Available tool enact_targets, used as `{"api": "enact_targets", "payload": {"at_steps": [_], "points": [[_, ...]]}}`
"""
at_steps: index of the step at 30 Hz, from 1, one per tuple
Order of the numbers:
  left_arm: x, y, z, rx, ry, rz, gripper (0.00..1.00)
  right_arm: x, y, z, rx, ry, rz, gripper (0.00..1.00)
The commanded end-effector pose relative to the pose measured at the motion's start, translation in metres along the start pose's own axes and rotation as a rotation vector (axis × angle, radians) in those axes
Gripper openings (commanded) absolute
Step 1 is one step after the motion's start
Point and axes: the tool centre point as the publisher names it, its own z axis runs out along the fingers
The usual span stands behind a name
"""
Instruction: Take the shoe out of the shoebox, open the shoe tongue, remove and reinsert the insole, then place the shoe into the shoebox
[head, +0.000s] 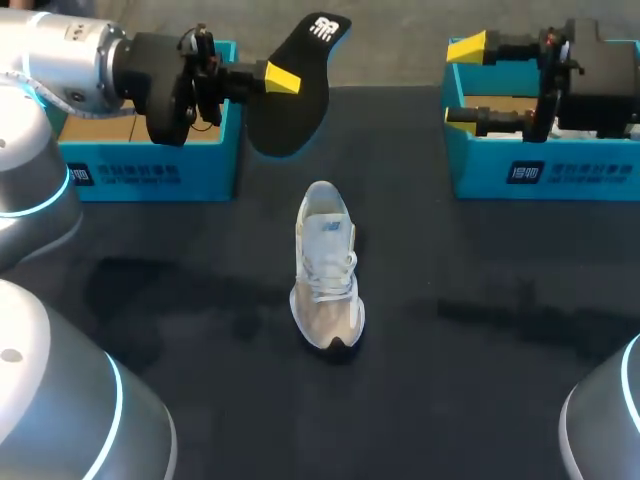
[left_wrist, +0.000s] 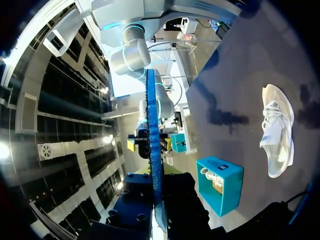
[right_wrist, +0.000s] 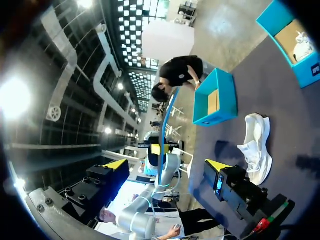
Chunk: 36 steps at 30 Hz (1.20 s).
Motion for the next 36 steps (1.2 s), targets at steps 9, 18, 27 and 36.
{"api": "enact_targets", "payload": {"at_steps": [9,18,27,36], "points": [[-0.012,-0.007,0.004,-0.038,-0.134,-0.603,0.0,0.0,0.001,0.002,-0.001,-0.003,0.001,1.0],[-0.003,-0.003,-0.009,0.003,-0.128,-1.272,0.0,0.0,0.001,0.002,-0.001,-0.003,0.001,1.0],[0.0,0.003,-0.013,0.032,-0.177,-1.532,0.0,0.0,0.001,0.002,-0.001,-0.003,0.001,1.0],[0.0,0.003,-0.013,0.032,-0.177,-1.532,0.0,0.0,0.001,0.002,-0.001,-0.003,0.001,1.0]]}}
